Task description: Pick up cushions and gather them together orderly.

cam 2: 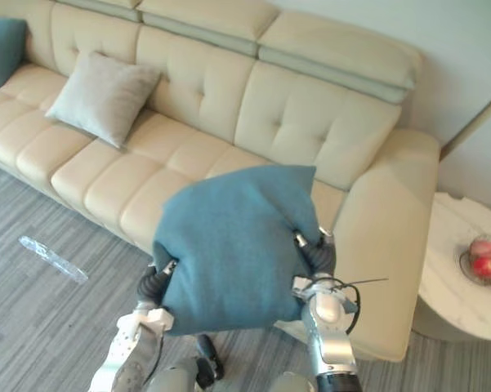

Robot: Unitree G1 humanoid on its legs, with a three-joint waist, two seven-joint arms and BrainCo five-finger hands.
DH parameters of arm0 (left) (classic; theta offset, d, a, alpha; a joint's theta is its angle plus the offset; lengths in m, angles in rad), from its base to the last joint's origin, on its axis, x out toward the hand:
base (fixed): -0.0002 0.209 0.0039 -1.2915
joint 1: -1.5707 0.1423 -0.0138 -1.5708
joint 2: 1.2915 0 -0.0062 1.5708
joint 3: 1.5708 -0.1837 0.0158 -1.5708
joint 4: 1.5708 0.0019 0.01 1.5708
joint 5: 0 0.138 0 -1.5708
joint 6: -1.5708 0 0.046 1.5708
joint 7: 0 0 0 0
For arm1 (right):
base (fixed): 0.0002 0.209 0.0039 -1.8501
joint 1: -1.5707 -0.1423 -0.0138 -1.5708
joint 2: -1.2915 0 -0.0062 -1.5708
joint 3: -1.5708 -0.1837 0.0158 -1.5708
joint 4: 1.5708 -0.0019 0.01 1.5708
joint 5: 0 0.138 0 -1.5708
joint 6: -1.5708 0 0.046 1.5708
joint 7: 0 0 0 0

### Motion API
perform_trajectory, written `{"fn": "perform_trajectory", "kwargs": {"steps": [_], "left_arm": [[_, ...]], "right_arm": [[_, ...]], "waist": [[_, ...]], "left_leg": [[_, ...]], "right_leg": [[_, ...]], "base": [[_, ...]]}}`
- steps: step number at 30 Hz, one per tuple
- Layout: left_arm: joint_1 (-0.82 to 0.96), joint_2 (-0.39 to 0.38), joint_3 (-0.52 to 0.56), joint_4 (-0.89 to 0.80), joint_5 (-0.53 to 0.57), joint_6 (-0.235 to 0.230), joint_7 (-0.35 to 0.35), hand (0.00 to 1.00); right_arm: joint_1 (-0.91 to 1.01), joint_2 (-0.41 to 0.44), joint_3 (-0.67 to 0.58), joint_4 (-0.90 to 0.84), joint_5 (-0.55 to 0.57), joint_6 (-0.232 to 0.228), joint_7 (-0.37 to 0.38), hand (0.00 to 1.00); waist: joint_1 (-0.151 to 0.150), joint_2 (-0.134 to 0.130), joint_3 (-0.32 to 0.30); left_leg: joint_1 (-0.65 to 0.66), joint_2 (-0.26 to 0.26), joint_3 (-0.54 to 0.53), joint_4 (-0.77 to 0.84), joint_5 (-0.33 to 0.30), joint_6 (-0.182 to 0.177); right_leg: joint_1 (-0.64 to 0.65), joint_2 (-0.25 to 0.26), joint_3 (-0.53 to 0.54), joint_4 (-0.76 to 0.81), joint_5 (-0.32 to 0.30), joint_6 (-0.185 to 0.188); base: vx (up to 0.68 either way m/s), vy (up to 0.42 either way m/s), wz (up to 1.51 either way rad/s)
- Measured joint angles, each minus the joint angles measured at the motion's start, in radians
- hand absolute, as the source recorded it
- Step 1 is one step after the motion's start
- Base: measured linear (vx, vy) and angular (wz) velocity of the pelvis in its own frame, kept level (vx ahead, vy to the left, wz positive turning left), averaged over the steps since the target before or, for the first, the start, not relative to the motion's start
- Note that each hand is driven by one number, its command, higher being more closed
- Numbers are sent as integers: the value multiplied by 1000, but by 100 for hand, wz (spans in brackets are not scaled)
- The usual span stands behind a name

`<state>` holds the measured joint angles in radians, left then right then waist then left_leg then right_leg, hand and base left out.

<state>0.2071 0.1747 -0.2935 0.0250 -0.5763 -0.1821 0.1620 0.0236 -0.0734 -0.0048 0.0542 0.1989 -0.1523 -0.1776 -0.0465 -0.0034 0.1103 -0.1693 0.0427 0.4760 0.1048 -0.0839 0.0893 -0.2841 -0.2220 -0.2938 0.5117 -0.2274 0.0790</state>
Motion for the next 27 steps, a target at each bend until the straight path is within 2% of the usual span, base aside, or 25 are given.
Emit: {"fn": "perform_trajectory", "kwargs": {"steps": [2, 3, 4, 5, 6, 7, 8, 9, 10, 11, 13, 15, 16, 17, 18, 19, 20, 21, 23, 25, 27], "left_arm": [[0, 1, -2, 0, 6, 0, -11, 100], [-1, 0, -9, 0, 7, 0, -11, 100], [-1, 0, -14, 0, 9, 0, -11, 100], [-2, -13, -27, 7, 18, 2, -13, 100], [4, -28, -30, 4, 26, 2, -14, 100], [4, -31, -30, 3, 26, 2, -14, 100], [5, -31, -29, 0, 26, 0, -14, 100], [8, -34, -30, -11, 26, 1, -15, 100], [10, -37, -30, -19, 26, 1, -17, 100], [26, -45, -30, -48, 26, 1, -24, 100], [44, -49, -32, -76, 27, -2, -41, 100], [41, -53, -32, -84, 27, -8, -53, 100], [42, -52, -32, -84, 27, -7, -53, 100], [49, -53, -32, -85, 27, -6, -53, 100], [60, -52, -32, -84, 27, -5, -53, 100], [61, -47, -32, -82, 27, -2, -52, 100], [64, -45, -33, -83, 27, -3, -52, 100], [64, -39, -33, -83, 27, -2, -51, 100], [72, -34, -33, -84, 27, -3, -51, 100], [72, -33, -38, -85, 27, -4, -51, 100], [71, -32, -50, -85, 27, -3, -51, 100]], "right_arm": [[3, -9, -1, 0, 2, -2, 1, 100], [16, -10, -5, -3, 2, -5, 0, 100], [28, -9, -8, -9, 2, -5, 0, 100], [68, -12, -21, -37, 4, -5, 0, 100], [76, -9, -31, -51, 5, -4, 0, 100], [81, -6, -32, -63, 5, -3, 0, 100], [87, -1, -30, -104, 5, 2, 0, 100], [100, -2, -29, -160, 5, 2, 0, 100], [108, -4, -29, -188, 5, 2, 0, 100], [123, -6, -29, -251, 5, 1, 0, 100], [122, -4, -30, -298, 5, -14, 0, 100], [122, -2, -30, -316, 5, -36, 0, 100], [123, 0, -30, -315, 5, -36, 0, 100], [128, 3, -29, -315, 5, -35, 0, 100], [131, 11, -28, -307, 4, -35, 0, 100], [141, 26, -27, -303, 4, -33, 0, 100], [163, 40, -27, -304, 4, -34, 0, 100], [170, 54, -27, -304, 4, -31, 0, 100], [171, 68, -21, -304, -2, -30, 2, 100], [173, 68, -22, -304, -2, -30, 2, 100], [179, 65, -25, -304, -2, -30, 2, 100]], "waist": [[-15, -3, -2], [-21, -12, -3], [-23, -18, -7], [-27, -21, -17], [-13, 8, -18], [-5, 15, -19], [9, 20, -17], [19, 22, -16], [22, 22, -16], [32, 17, -14], [44, 0, -16], [51, -4, -14], [54, -3, -15], [59, 10, -22], [61, 12, -24], [61, 4, -22], [55, -20, -29], [60, -32, -31], [62, -35, -33], [61, -37, -34], [55, -37, -34]], "left_leg": [[22, -19, -31, -5, -7, -19], [36, -37, -59, 15, -24, -28], [38, -45, -74, 37, -31, -26], [35, -50, -109, 121, -93, -38], [27, -14, -112, 183, -116, -66], [28, 1, -105, 203, -124, -79], [23, 40, -94, 276, -143, -103], [1, 90, -76, 389, -161, -104], [-16, 113, -70, 454, -163, -104], [-63, 165, -70, 596, -172, -103], [-82, 200, -91, 609, -210, -93], [-94, 227, -175, 491, -210, -104], [-88, 226, -231, 416, -200, -118], [-63, 221, -307, 298, -141, -135], [-44, 210, -340, 256, -68, -245], [-41, 192, -335, 263, -74, -233], [-38, 168, -305, 267, -86, -221], [-38, 156, -274, 278, -99, -211], [-38, 150, -218, 324, -141, -188], [-39, 137, -177, 361, -183, -177], [-37, 132, -155, 375, -199, -172]], "right_leg": [[-30, 46, 35, -89, 25, -3], [-40, 69, 77, -142, 74, -41], [-38, 73, 88, -161, 100, -61], [-20, 68, 76, -172, 149, -74], [9, 87, 54, -180, 148, -74], [27, 97, 51, -195, 146, -75], [71, 124, 51, -236, 144, -77], [111, 150, 54, -268, 147, -82], [128, 160, 58, -282, 148, -84], [173, 172, 79, -311, 144, -90], [200, 167, 120, -333, 143, -93], [208, 157, 170, -345, 143, -91], [210, 152, 195, -345, 144, -86], [207, 153, 224, -351, 146, -52], [211, 150, 263, -370, 147, -3], [213, 135, 272, -387, 161, 10], [212, 102, 276, -413, 183, 22], [210, 82, 285, -425, 195, 39], [195, 62, 309, -426, 220, 57], [161, 46, 336, -398, 212, 72], [132, 36, 350, -362, 205, 81]], "base": [[293, 0, 72], [285, -50, 81], [460, -140, 105], [395, -126, 74], [400, -120, 54], [352, -92, 0], [331, -102, -20], [304, -104, -24], [240, -45, -34], [314, 5, -56], [247, 58, -72], [152, 173, -70], [117, 312, -76], [135, 430, -100], [114, 380, -80], [88, 372, -63], [70, 311, -37], [56, 287, -54], [32, 277, -67], [-14, 269, -68], [-11, 150, -52]]}}
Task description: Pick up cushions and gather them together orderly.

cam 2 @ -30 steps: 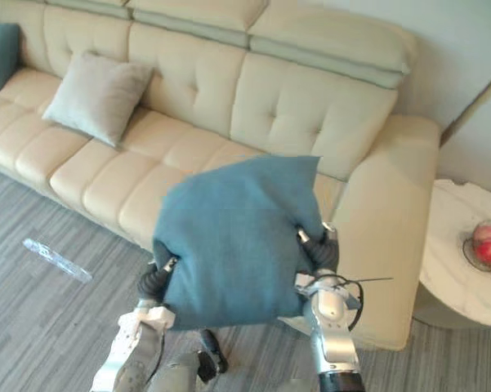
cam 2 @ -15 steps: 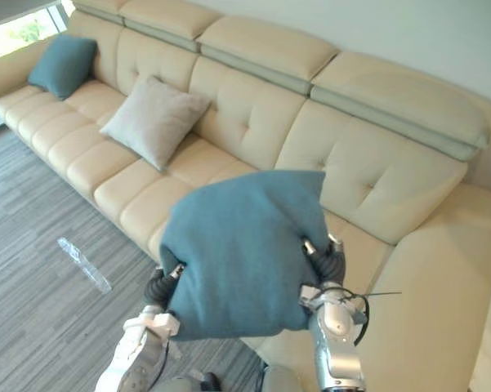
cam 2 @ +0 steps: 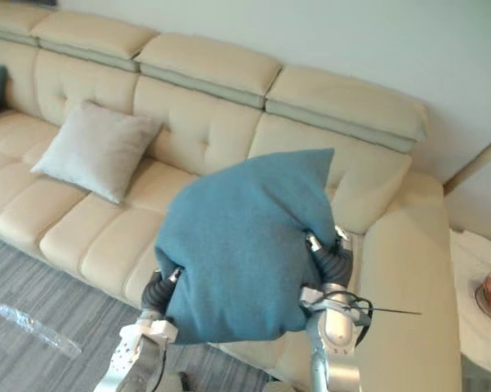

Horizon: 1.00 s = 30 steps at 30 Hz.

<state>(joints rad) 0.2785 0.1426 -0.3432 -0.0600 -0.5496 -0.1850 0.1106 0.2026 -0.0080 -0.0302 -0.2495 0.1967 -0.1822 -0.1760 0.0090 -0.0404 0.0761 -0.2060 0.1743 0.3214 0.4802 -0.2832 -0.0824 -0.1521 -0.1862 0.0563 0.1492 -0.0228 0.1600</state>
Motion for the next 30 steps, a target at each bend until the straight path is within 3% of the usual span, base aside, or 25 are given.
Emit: {"fn": "perform_trajectory", "kwargs": {"steps": [3, 5, 7, 10, 13, 15, 18, 19, 21, 22, 23, 24, 26, 30], "left_arm": [[-1, 3, -6, 6, 0, 1, 4, 100], [-1, 3, -4, 33, 0, 2, 17, 100], [0, 5, 0, 51, 0, 5, 17, 100], [-7, 2, 2, 56, 0, 19, 17, 100], [-1, -4, 1, 54, 0, 28, 14, 100], [22, -14, 2, 35, 0, 27, 6, 100], [57, -20, 4, -17, -1, 25, -1, 100], [59, -21, 3, -36, -1, 22, -5, 100], [49, -21, 3, -38, 0, 22, -6, 100], [49, -20, 2, -35, 0, 22, -6, 100], [50, -19, 0, -29, 0, 22, -6, 100], [50, -10, -2, -8, 0, 22, -6, 100], [49, -5, -11, 7, 0, 24, -6, 100], [47, 6, -21, 25, 0, 24, -6, 100]], "right_arm": [[1, 0, -6, 37, 0, -2, 0, 100], [-27, -4, -6, 135, 0, 1, 0, 100], [-40, -7, -6, 194, 0, 2, 0, 100], [-46, -45, -7, 255, 1, 14, 0, 100], [-37, -53, -6, 246, 0, 18, 0, 100], [9, -54, -4, 156, 0, 25, 0, 100], [22, -52, 2, 76, 0, 25, 0, 100], [17, -53, 2, 50, 0, 22, 0, 100], [13, -53, 2, 45, 0, 16, -1, 100], [12, -55, 2, 57, 0, 14, -2, 100], [9, -57, 2, 73, 0, 11, -2, 100], [3, -53, 2, 112, -1, 14, -2, 100], [7, -52, 2, 119, -1, 26, -2, 100], [-2, -53, 0, 168, -2, 26, -1, 100]], "waist": [[-8, 1, 3], [-10, 5, 12], [-11, 10, 14], [-40, 26, 22], [-36, 55, 41], [-13, 78, 51], [-3, 86, 40], [6, 72, 41], [3, 75, 37], [3, 80, 33], [4, 85, 26], [8, 73, 14], [0, 57, 12], [-11, 39, 2]], "left_leg": [[15, -15, 39, -4, -11, 6], [68, -13, 91, -31, -11, 7], [88, -22, 95, -49, -11, 7], [83, -26, 77, -83, 4, 1], [109, 28, 79, -75, 3, -25], [77, 81, 11, 98, 16, -49], [-6, 109, -64, 245, 77, -30], [-24, 101, -89, 189, 29, 7], [-12, 67, -144, 14, 16, 20], [8, 38, -197, -118, 38, 8], [25, 25, -218, -160, 90, -27], [53, 3, -207, -208, 126, -57], [64, -22, -186, -228, 131, -48], [103, -74, -164, -279, 136, -39]], "right_leg": [[-103, -8, -20, 118, 4, -7], [-131, -30, -170, 157, 19, -45], [-136, -39, -254, 153, 26, -62], [-124, -26, -278, 100, 39, -90], [-92, 9, -307, 100, 19, -111], [-58, 39, -301, 123, -26, -122], [-56, 60, -276, 119, -45, -129], [-56, 59, -259, 96, -41, -135], [-57, 60, -247, 78, -33, -139], [-57, 63, -239, 61, -16, -129], [-56, 65, -231, 47, -8, -119], [-46, 65, -207, 1, 19, -99], [-15, 49, -198, -85, 85, -76], [15, 20, -154, -170, 131, -54]], "base": [[-4, 117, -67], [-10, 62, -98], [-10, 16, -75], [2, -42, -10], [48, -130, -5], [82, -143, -15], [100, -118, -26], [64, -24, -24], [76, 28, -25], [99, 111, -31], [90, 127, -50], [167, 175, -41], [159, 172, -32], [88, 121, -20]]}}
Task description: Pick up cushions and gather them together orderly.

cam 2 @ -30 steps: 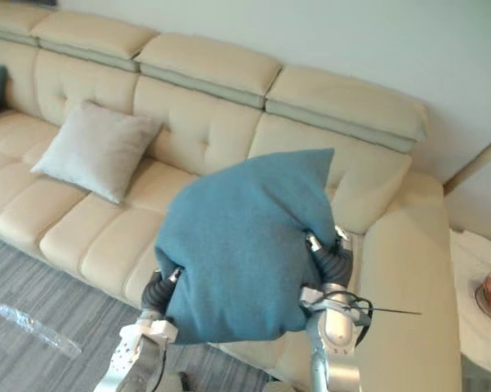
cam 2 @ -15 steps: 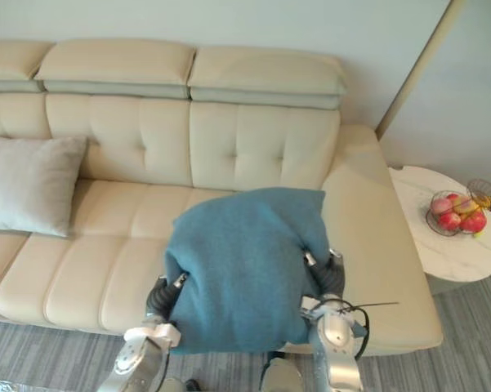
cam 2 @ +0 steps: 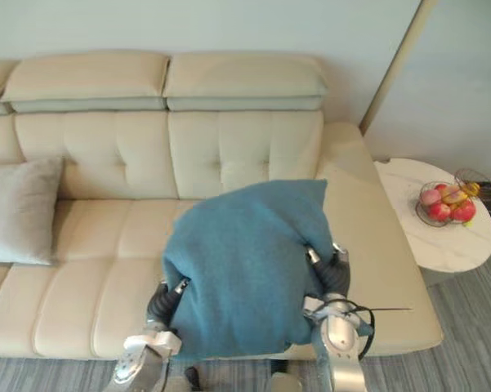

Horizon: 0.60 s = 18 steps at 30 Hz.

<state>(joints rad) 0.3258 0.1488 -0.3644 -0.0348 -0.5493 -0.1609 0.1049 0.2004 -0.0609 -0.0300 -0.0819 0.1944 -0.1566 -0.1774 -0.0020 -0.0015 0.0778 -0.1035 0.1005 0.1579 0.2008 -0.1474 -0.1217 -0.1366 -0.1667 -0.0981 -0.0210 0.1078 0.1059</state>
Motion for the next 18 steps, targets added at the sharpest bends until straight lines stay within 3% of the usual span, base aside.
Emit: {"fn": "perform_trajectory", "kwargs": {"steps": [10, 14, 18], "left_arm": [[-79, 27, 3, 8, 65, 0, 29, 100], [-288, 54, 22, 9, 135, -7, 134, 100], [-524, 64, 55, 45, 162, -22, 232, 100]], "right_arm": [[-103, -30, 1, 118, -70, 0, -31, 100], [-329, -57, 15, 184, -117, 0, -113, 100], [-585, -107, 32, 256, -157, 0, -194, 100]], "waist": [[-3, -5, -4], [4, -33, 75], [19, -36, 135]], "left_leg": [[-35, -1, -3, -35, 13, 4], [-131, 0, -4, -11, 38, 3], [-238, 6, -16, 18, 62, -3]], "right_leg": [[-37, 10, 9, -67, 46, -26], [-122, 10, 16, -67, 85, -52], [-210, 12, 4, -65, 117, -67]], "base": [[-21, -26, -9], [-155, -48, -1], [-156, -64, 9]]}}
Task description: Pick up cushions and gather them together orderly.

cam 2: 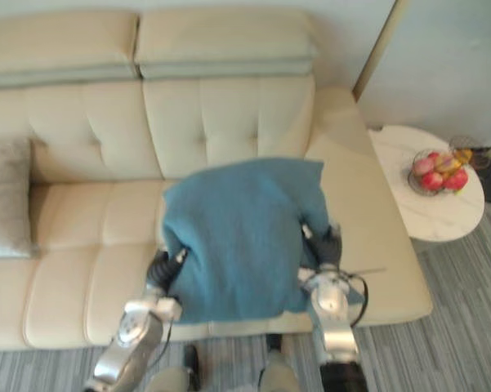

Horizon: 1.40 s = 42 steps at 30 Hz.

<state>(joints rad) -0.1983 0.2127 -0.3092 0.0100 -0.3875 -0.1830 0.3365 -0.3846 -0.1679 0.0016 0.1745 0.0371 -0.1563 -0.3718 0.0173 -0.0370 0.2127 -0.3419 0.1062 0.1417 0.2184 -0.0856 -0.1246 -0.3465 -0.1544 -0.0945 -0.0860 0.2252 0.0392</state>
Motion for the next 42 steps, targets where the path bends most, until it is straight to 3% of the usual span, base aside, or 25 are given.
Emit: {"fn": "perform_trajectory", "kwargs": {"steps": [4, 7, 8, 9, 12, 15, 20, 23, 28, 33, 38, 42], "left_arm": [[-429, 36, 46, 150, 43, -15, 137, 100], [-588, 61, 74, 231, 43, -29, 167, 100], [-696, 79, 91, 294, 43, -36, 186, 100], [-797, 95, 108, 370, 43, -41, 190, 0], [-1019, 110, 144, 597, 42, -47, 211, 0], [-1192, 127, 168, 803, 34, -48, 206, 0], [-1246, 124, 231, 901, -16, -43, 166, 0], [-1232, 85, 295, 915, -29, -25, 132, 0], [-1111, -8, 355, 856, -41, -8, 98, 0], [-1015, -10, 363, 791, -48, -8, 68, 0], [-923, 56, 368, 711, -49, -6, 26, 0], [-800, 136, 369, 557, -48, -17, -10, 0]], "right_arm": [[-408, -111, -3, 182, -37, 21, -103, 100], [-573, -134, -4, 263, -38, 25, -126, 100], [-682, -150, -4, 321, -39, 31, -144, 0], [-777, -160, -11, 386, -41, 32, -157, 0], [-956, -168, -34, 562, -44, 47, -199, 0], [-1084, -185, -41, 723, -20, 56, -195, 0], [-1126, -188, -70, 791, 126, 79, -138, 0], [-1116, -187, -78, 788, 203, 89, -101, 0], [-972, -137, -121, 617, 287, 92, -80, 0], [-869, -132, -175, 498, 311, 66, -78, 0], [-692, -141, -236, 315, 319, 8, -59, 0], [-475, -171, -287, 161, 316, -2, -47, 0]], "waist": [[23, 7, 101], [22, 9, 145], [22, 10, 173], [21, 16, 199], [15, 19, 202], [7, 31, 219], [1, 34, 221], [-2, 34, 233], [-8, 33, 238], [-8, 33, 238], [-6, 31, 238], [-5, 29, 237]], "left_leg": [[-97, 10, -58, 2, 52, -17], [-126, 11, -74, -10, 73, -20], [-153, 9, -83, -10, 83, -20], [-177, 6, -97, -6, 90, -19], [-273, -5, -116, 4, 105, -13], [-352, -23, -133, 13, 117, -3], [-454, -35, -138, 30, 123, 3], [-502, -30, -137, 49, 121, 5], [-495, -21, -120, 48, 121, 5], [-473, -9, -111, 49, 121, 4], [-434, 23, -99, 45, 123, -4], [-361, 43, -90, 37, 113, -19]], "right_leg": [[-69, 12, -51, 5, 37, 5], [-93, 14, -65, 4, 48, 4], [-115, 13, -72, 4, 56, 4], [-130, 11, -84, 5, 64, 3], [-211, 1, -100, 5, 83, 2], [-276, -16, -113, 13, 90, 5], [-370, -32, -116, 27, 95, 11], [-407, -35, -122, 34, 95, 11], [-424, -32, -115, 69, 92, 13], [-422, -27, -108, 111, 52, 11], [-399, -2, -106, 130, 25, 11], [-337, 14, -103, 130, 21, 6]], "base": [[-124, -73, 29], [-73, -33, 20], [-86, 2, 20], [-95, 11, 26], [-82, 35, 21], [-88, 60, 23], [-47, 60, 11], [-15, 25, 4], [-7, 7, -6], [-29, -13, -4], [-38, -42, -11], [-8, -32, -12]]}}
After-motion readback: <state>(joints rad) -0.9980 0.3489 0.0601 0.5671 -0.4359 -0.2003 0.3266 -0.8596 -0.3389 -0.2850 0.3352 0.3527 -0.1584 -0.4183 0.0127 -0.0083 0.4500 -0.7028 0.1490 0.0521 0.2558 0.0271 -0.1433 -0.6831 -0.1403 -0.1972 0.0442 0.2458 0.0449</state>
